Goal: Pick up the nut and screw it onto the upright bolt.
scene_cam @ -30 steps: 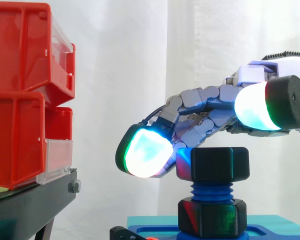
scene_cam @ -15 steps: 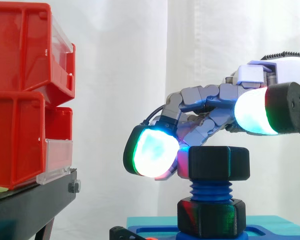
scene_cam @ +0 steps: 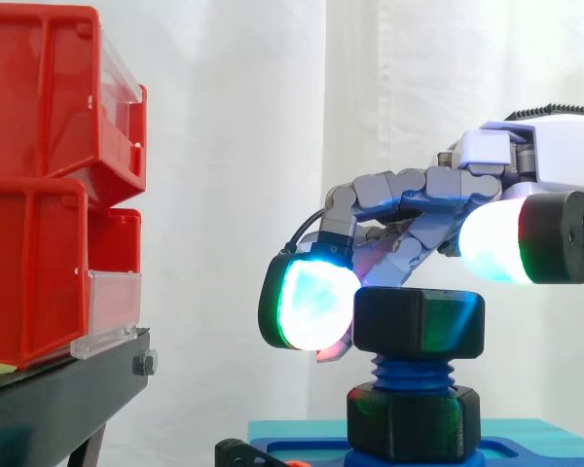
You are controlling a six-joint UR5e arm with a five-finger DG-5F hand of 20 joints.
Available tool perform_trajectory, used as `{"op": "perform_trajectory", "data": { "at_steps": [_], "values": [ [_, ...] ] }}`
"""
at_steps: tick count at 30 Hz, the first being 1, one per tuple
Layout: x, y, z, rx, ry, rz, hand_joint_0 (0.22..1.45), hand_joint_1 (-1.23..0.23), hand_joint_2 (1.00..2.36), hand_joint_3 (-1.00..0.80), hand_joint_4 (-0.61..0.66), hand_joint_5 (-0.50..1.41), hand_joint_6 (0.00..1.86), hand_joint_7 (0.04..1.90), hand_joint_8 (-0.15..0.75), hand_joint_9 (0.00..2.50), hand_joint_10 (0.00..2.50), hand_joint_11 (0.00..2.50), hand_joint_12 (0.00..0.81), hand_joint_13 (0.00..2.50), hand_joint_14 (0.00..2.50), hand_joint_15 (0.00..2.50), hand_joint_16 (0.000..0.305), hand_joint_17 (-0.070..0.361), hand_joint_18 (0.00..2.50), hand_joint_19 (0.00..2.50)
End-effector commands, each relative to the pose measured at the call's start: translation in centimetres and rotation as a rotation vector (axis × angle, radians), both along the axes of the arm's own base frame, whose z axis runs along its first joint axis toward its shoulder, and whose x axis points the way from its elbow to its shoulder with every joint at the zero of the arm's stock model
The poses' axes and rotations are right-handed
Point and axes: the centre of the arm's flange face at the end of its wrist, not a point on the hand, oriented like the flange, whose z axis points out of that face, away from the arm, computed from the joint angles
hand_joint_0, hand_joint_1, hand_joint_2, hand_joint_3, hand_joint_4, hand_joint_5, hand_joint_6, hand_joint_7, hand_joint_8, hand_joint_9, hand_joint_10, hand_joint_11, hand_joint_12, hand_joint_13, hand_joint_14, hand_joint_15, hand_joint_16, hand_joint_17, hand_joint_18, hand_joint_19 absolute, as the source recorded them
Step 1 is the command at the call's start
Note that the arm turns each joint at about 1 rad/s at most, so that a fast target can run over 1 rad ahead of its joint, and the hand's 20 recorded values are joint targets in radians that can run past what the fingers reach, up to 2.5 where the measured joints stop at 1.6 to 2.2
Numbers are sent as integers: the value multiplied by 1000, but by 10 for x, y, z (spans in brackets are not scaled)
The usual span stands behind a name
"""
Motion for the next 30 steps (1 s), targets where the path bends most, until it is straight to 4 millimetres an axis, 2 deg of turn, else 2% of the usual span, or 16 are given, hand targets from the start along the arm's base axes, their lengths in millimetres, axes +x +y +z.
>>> {"op": "perform_trajectory", "data": {
  "at_steps": [1,12,19,26,30],
  "values": [
    [0,-5,1,-3,-8,0,501,-313,1000,-500,199,-93,571,1342,287,782,0,0,249,545,0,0,22,50,227,0],
    [0,-19,3,-8,-34,7,505,-308,1000,-500,199,-75,636,1256,298,855,0,5,240,597,0,0,21,48,267,0],
    [-1,-26,3,-10,-34,-1,510,-310,1000,-500,192,-43,629,1292,299,926,0,25,233,636,0,0,20,45,300,0],
    [-1,-30,4,-20,-43,-7,522,-329,1000,-500,166,-6,626,1296,286,1093,0,42,206,735,0,0,17,38,390,0],
    [-1,-30,4,-23,-46,-6,531,-350,1000,-500,105,24,617,1289,268,1259,1,68,184,853,0,0,14,31,491,0]
  ]
}}
